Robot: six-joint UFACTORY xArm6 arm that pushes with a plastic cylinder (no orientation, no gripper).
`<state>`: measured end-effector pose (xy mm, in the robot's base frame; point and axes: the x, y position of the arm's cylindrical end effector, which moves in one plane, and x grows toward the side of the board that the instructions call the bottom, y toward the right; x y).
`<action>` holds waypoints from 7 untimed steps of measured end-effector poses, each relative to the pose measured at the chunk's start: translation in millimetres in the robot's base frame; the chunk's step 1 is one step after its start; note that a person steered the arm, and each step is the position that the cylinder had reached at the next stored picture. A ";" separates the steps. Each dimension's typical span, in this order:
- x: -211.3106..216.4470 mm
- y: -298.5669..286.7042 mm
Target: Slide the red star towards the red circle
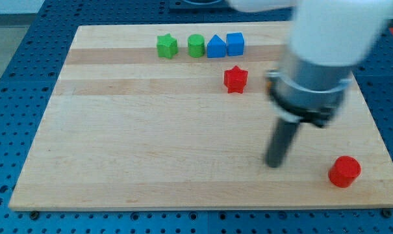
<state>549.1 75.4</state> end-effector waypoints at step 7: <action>-128.5 12.4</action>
<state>420.6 87.8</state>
